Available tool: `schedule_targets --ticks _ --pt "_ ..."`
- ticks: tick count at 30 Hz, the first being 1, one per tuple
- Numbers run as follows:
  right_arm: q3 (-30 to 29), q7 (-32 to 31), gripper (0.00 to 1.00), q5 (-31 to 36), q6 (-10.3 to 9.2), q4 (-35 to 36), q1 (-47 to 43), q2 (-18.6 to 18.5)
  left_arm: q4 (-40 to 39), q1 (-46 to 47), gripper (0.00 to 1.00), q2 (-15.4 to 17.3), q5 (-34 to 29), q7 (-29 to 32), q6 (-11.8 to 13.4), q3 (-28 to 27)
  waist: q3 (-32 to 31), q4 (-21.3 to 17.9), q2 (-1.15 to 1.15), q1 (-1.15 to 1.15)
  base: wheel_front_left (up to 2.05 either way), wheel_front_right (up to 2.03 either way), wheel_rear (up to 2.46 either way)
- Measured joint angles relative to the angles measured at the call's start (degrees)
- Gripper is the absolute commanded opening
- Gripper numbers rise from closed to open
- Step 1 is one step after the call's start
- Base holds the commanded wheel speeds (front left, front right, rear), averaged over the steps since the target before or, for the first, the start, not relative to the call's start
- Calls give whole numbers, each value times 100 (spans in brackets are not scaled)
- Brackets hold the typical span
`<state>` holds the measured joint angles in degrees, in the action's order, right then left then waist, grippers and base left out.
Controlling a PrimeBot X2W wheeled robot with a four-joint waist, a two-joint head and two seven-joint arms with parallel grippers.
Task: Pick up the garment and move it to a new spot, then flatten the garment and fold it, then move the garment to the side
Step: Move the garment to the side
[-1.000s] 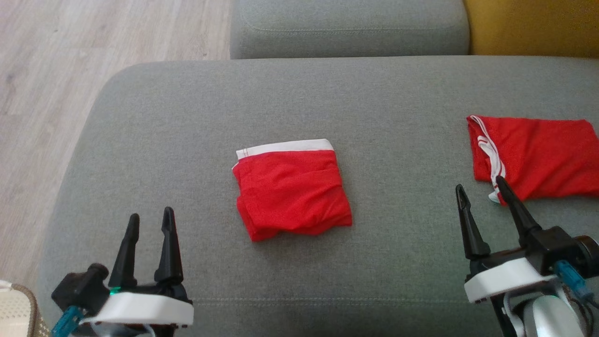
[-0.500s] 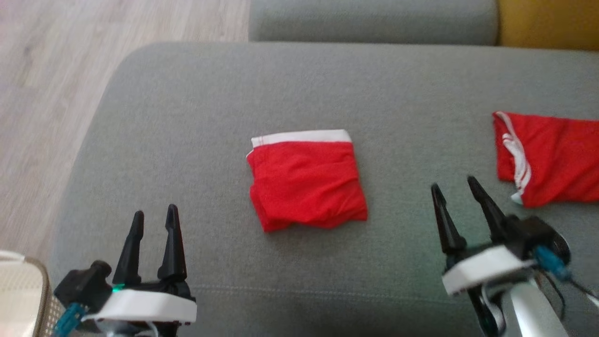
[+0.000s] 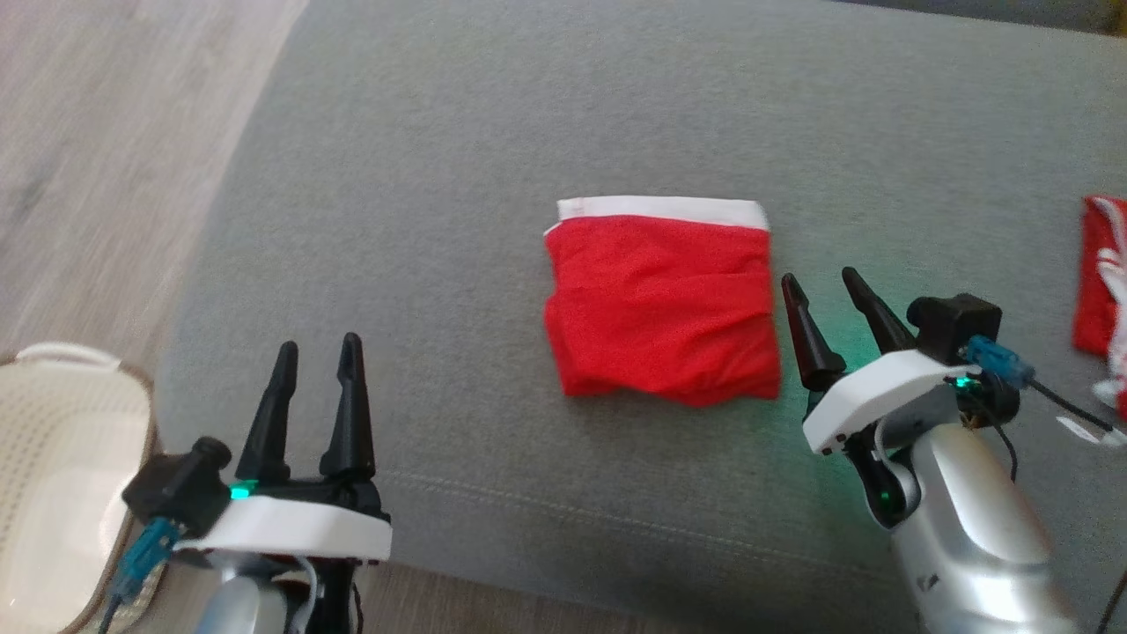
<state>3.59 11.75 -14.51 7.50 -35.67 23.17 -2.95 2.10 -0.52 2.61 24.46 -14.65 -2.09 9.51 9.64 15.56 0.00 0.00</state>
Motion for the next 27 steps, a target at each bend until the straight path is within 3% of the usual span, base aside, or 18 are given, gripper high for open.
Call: schedule_targets --ticks 12,13,14,22,27 --pt "336 -69 100 -625 0 -1558 683 -25 59 87 100 -1 56 0 7 102 221 469 0 0 0 0 0" --pt "407 -66 38 -612 0 -1641 738 -33 60 87 100 -1 56 0 7 101 226 473 0 0 0 0 0" --pt "452 -65 0 -572 0 -1728 805 -36 66 87 100 -1 56 0 7 101 230 471 0 0 0 0 0" --pt "589 151 0 200 1 -2109 1113 -43 68 88 100 -1 55 0 10 79 216 295 0 0 0 0 0" --pt "795 214 0 1378 1 -1911 1283 -130 51 86 100 0 23 0 7 35 188 -62 0 0 0 0 0"
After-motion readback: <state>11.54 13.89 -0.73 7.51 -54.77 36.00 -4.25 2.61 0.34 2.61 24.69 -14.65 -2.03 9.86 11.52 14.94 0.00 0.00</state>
